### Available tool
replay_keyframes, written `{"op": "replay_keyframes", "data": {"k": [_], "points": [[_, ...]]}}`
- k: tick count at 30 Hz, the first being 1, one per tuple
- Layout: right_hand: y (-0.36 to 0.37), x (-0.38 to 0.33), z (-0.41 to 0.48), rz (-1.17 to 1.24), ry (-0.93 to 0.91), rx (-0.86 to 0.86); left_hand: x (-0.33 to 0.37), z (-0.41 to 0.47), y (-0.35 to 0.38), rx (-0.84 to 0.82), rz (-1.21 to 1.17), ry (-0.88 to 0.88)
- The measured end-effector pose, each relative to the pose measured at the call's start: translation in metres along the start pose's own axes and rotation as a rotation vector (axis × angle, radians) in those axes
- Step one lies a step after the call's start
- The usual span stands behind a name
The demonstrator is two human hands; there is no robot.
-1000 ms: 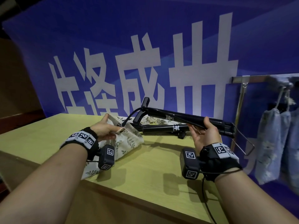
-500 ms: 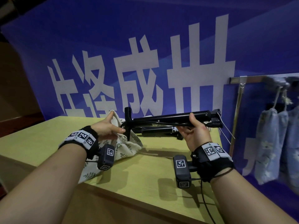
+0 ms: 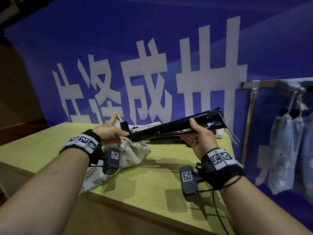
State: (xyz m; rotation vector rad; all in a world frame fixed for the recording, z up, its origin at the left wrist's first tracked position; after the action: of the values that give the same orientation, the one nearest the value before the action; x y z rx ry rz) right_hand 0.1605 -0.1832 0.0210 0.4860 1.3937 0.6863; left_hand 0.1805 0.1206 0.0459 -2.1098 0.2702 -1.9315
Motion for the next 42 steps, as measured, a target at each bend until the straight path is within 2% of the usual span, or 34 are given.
{"op": "replay_keyframes", "data": {"k": [10, 15, 19, 22, 25, 31, 34, 39, 42], "points": [[0.011, -0.008, 0.004, -0.08, -0.007, -0.012, 0.012, -0.012, 0.004, -0.014, 0.116, 0.035], [0.017, -0.014, 0.004, -0.1, -0.068, 0.065, 0.03, -0.017, 0.009, -0.026, 0.195, 0.098], [0.024, -0.017, -0.004, -0.149, -0.1, 0.168, 0.052, -0.034, 0.033, -0.122, 0.165, 0.122], [0.033, -0.025, -0.009, -0.098, -0.135, 0.198, 0.069, -0.05, 0.053, -0.222, 0.092, 0.124], [0.05, -0.031, -0.012, -0.098, -0.153, 0.116, 0.087, -0.06, 0.069, -0.294, 0.052, 0.153], [0.081, -0.042, -0.023, -0.248, -0.152, -0.05, 0.112, -0.066, 0.09, -0.411, -0.044, 0.237], [0.1, -0.047, -0.029, -0.209, -0.135, -0.165, 0.124, -0.078, 0.099, -0.461, -0.071, 0.283], [0.121, -0.065, -0.032, -0.372, -0.252, -0.232, 0.141, -0.089, 0.097, -0.504, -0.205, 0.316], [0.137, -0.075, -0.039, -0.522, -0.306, -0.274, 0.15, -0.092, 0.095, -0.537, -0.198, 0.365]]}}
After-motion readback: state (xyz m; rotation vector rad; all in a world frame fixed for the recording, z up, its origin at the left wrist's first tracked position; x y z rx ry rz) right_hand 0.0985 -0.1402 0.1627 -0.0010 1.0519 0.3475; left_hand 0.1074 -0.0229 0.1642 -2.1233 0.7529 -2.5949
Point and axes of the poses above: each hand's wrist, its own z-axis towards the middle knuckle, its own y-axis out of the palm, x = y × z, the point moved 9 cm from there along z, towards the middle knuckle
